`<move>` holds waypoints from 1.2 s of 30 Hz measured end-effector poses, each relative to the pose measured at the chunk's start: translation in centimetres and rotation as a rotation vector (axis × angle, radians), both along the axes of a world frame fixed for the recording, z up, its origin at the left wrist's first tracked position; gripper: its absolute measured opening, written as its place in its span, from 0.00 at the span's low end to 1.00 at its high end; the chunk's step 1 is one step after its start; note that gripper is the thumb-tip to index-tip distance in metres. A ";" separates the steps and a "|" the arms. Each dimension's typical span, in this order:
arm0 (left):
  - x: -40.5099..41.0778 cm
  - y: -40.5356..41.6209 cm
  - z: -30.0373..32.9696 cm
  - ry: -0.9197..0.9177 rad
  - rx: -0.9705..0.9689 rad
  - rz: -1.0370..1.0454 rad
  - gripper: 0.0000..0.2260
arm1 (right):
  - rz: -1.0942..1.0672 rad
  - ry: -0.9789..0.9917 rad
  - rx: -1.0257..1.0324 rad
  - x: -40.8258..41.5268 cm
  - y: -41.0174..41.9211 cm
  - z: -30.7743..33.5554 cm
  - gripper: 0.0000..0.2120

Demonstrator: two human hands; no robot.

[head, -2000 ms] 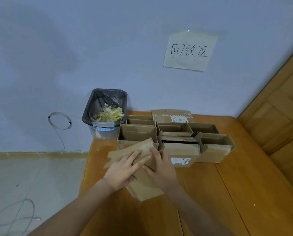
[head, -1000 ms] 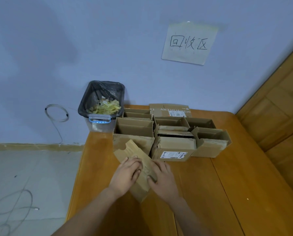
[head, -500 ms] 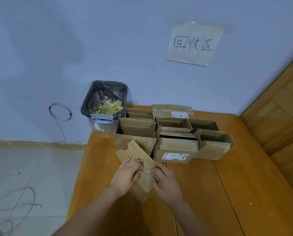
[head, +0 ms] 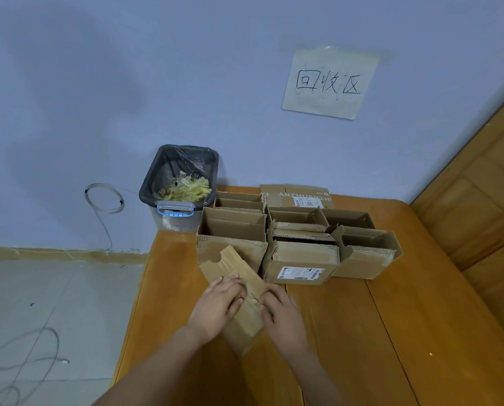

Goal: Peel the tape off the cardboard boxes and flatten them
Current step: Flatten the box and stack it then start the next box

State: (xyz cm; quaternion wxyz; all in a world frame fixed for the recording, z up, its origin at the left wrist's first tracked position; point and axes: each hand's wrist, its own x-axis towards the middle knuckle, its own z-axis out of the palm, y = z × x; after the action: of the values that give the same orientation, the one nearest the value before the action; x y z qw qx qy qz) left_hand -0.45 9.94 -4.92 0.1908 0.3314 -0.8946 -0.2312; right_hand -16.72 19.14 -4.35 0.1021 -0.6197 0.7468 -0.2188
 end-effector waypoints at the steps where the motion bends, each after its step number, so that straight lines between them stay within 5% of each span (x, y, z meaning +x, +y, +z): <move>1: 0.0 0.0 0.0 -0.008 0.002 0.002 0.08 | -0.009 -0.004 -0.001 0.1 0.0 0.1 0.05; 16: -0.1 0.2 0.5 -0.045 0.025 0.008 0.08 | 0.027 -0.456 0.056 -1.1 1.3 1.0 0.10; 36: -0.8 0.2 1.3 -0.177 -0.064 -0.006 0.10 | 0.051 -0.272 0.078 -1.1 1.7 1.8 0.12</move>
State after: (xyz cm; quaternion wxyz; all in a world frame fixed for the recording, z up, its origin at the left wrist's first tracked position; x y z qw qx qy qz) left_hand -1.28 10.15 -3.60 0.1208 0.3417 -0.9158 -0.1731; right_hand -17.81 20.85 -2.54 0.2319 -0.5987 0.7179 -0.2689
